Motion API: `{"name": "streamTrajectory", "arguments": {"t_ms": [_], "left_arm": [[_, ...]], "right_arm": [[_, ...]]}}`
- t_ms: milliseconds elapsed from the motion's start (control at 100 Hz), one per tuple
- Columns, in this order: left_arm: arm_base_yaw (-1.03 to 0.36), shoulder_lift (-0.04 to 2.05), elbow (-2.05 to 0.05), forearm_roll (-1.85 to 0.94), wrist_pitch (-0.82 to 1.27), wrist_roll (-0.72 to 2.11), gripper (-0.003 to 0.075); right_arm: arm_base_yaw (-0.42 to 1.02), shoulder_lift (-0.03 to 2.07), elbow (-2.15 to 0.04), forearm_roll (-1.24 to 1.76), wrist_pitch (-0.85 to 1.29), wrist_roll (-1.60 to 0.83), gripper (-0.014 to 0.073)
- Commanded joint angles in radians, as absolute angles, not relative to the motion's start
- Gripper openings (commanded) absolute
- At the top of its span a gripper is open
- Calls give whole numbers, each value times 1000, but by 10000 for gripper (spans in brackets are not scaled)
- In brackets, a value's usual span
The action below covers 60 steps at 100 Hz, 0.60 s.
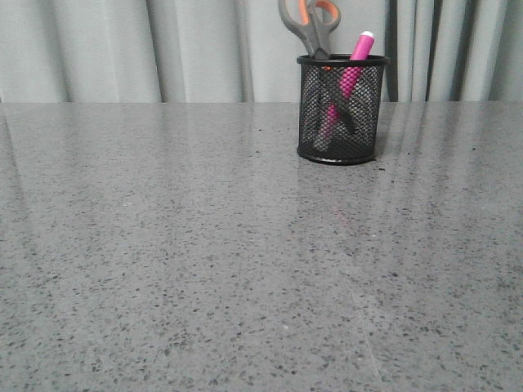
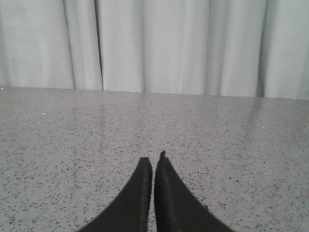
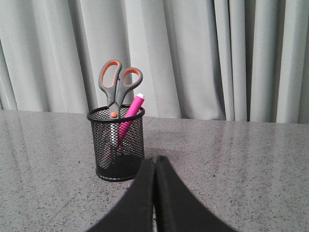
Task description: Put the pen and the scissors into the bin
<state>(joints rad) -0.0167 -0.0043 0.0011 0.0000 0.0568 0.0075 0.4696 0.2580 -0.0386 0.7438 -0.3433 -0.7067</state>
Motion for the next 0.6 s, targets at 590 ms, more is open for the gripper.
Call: {"name": "streamTrajectory", "arguments": {"t_ms": [590], "left_arm": [[-24, -38, 46, -6, -14, -6, -19]], "right_arm": [[226, 229, -24, 336, -326, -387, -76]]}}
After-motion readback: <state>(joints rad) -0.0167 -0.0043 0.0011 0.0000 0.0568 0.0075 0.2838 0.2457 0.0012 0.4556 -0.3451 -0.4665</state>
